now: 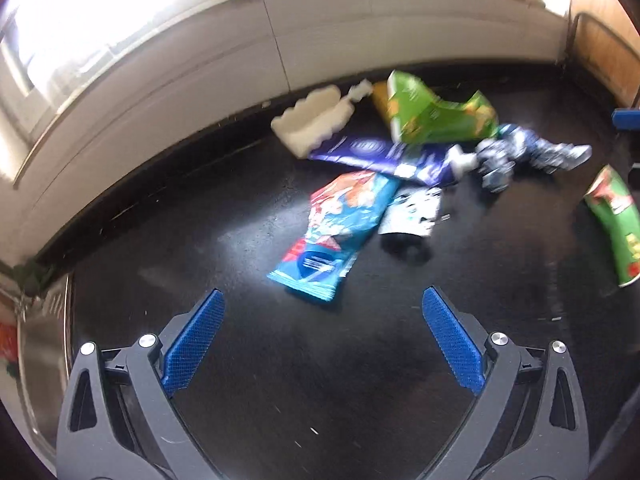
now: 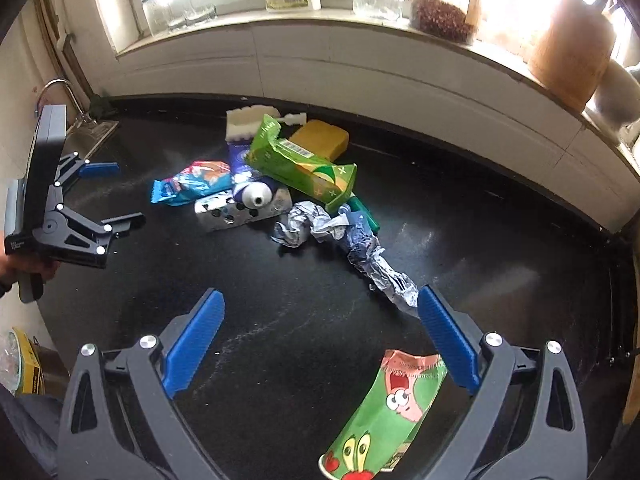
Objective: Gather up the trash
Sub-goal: 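Move both open tools back over the remaining wrappers, then grasp the blue snack wrapper with the left tool while the right tool grasps crumpled foil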
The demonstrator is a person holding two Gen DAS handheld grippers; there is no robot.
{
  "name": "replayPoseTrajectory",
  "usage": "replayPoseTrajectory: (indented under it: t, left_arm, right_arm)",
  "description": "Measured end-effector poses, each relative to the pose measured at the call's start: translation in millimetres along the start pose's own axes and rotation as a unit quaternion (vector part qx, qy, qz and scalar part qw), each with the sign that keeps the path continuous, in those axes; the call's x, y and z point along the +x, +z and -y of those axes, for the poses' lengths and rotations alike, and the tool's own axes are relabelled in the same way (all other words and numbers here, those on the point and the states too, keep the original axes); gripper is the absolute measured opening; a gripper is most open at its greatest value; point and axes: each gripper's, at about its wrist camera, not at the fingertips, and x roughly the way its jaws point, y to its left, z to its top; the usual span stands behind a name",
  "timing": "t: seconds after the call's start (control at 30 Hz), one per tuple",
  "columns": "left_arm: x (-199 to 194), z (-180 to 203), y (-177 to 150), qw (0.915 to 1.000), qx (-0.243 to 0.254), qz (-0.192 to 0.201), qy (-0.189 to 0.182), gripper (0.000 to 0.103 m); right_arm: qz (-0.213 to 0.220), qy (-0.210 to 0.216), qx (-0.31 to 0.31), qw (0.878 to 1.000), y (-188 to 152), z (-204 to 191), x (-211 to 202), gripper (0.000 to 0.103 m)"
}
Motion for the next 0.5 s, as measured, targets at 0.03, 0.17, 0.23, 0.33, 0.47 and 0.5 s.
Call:
replayPoseTrajectory:
  t: [0.03,0.17,0.23,0.33,0.47,0.5]
  left_arm:
    - [7.5,-1.2,2.4,1.0,0.008,-0.003,-0.003,0.096]
    - [36.2,-4.7,13.8,0.9988,0.046,-0.008,-0.012,0.096]
    - [49.4,-6.1,19.3,0.998,0.059,-0.012,-0.02,0.096]
    - [64.1,-9.8,27.4,0.997,0.062,-0.008,-0.045,0.096]
    - [73.0,-20.3,34.4,0.9968,0.037,0.002,-0.071,0.095]
    - [74.6,-23.0,35.7,0.9966,0.029,0.002,-0.077,0.093]
  right_arm:
    - [-0.01,-0.004,-0.001,1.0,1.6,4.2,11.9,0.094]
    - [-0.047,-0.004,-0.004,0.999,10.3,19.7,55.3,0.09]
    - [-0.062,-0.004,-0.014,0.998,15.6,23.0,74.0,0.089]
    - [-0.087,0.003,-0.031,0.996,22.6,26.5,100.5,0.081]
    - [-0.105,0.013,-0.037,0.994,22.5,29.1,118.4,0.069]
    - [-0.101,0.013,-0.039,0.994,22.4,29.5,118.9,0.062]
